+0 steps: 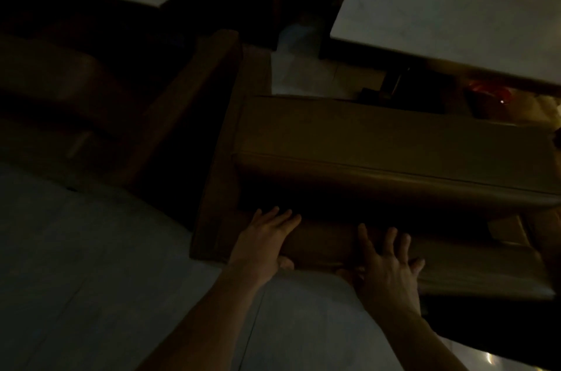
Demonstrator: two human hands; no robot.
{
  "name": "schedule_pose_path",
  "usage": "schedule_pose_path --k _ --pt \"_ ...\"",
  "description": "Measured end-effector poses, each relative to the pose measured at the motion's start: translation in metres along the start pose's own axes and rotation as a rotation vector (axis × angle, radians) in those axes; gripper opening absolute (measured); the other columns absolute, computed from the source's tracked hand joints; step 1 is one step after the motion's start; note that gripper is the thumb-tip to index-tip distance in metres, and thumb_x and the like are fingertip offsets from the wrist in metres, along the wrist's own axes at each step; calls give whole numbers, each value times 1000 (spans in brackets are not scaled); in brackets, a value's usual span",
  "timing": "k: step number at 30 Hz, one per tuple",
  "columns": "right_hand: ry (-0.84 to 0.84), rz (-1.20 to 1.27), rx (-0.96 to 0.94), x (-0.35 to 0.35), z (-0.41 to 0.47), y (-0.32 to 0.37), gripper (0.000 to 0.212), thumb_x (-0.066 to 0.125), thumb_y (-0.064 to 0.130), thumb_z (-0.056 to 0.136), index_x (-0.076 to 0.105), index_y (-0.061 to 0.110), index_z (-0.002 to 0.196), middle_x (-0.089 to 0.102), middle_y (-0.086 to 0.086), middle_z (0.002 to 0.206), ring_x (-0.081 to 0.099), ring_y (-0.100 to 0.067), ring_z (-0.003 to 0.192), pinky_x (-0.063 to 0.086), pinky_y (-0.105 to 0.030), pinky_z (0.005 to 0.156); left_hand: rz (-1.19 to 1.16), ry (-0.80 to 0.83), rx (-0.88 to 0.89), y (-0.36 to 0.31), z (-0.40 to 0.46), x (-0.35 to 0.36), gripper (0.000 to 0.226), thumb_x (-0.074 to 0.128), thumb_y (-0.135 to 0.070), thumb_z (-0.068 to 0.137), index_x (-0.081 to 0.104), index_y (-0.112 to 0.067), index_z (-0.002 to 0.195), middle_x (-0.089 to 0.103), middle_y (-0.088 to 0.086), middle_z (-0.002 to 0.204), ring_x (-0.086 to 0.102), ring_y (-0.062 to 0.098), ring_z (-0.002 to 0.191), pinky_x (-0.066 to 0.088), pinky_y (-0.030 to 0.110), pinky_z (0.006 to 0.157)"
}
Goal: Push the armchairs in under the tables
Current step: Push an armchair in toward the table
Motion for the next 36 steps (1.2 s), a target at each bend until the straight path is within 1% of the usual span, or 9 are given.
schedule_pose_path --k 7,11,13,15,19,23,28,31,36 --pt "-24 -54 -15 1 -2 -1 96 37 77 88 -16 35 155 -11 -22 164 -11 -48 149 16 -70 115 -17 -29 -5 -1 -3 3 95 77 -37 79 19 -34 154 21 -8 161 8 15 149 2 43 122" --pt "16 -49 -32 -3 -4 -1 99 41 77 87 -17 35 155 -15 -21 164 -13 -47 149 14 -70 116 9 -18 -12 -1 -4 6 97 76 -41 79 15 -34 154 17 -7 162 6 17 149 2 45 122" --pt "43 -8 -45 -8 -8 -4 99 44 76 87 -15 36 156 -16 -17 165 -14 -43 150 13 -66 118 40 13 -20 -1 -4 6 100 74 -46 80 10 -34 154 12 -5 163 3 19 150 3 45 122" --pt "48 71 -49 -15 -17 -9 96 48 73 88 -8 37 157 -12 -12 167 -10 -36 153 15 -61 121 67 48 -27 -4 -5 2 103 72 -53 78 6 -33 155 9 -3 164 3 22 150 4 46 122" --pt "12 158 16 -34 -44 -32 93 51 72 88 0 39 158 -1 -10 168 -1 -30 154 18 -53 123 37 46 26 -33 -7 -14 101 67 -64 78 9 -33 155 15 -3 163 11 21 149 7 42 121" --pt "-39 213 139 -55 -70 -78 94 51 72 88 0 37 158 2 -10 168 1 -29 154 20 -50 123 -28 63 72 -82 -5 -26 96 60 -68 81 9 -34 155 16 -6 163 12 19 149 11 41 120" --pt "-116 268 269 -72 -107 -167 92 55 65 88 1 39 157 3 -9 167 3 -30 154 19 -51 122 -64 117 165 -172 -4 -29 93 56 -71 82 9 -36 155 14 -8 163 12 18 148 15 40 118" --pt "-160 295 340 -75 -136 -232 91 51 72 87 1 41 157 2 -8 168 3 -31 154 18 -52 122 -49 137 234 -239 1 -24 93 54 -72 82 8 -37 155 14 -9 162 14 17 148 17 40 118" --pt "-243 336 410 -75 -192 -357 91 50 75 85 5 41 156 9 -7 167 11 -32 153 28 -48 119 -30 132 316 -369 1 -6 92 55 -72 81 11 -37 154 18 -9 161 19 17 145 23 40 116"
Point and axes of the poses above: each hand's wrist, its own z-axis towards the middle knuckle, its own x-axis out of the palm, y = z × x, the point moved 4 cm from there along z, towards the middle knuckle
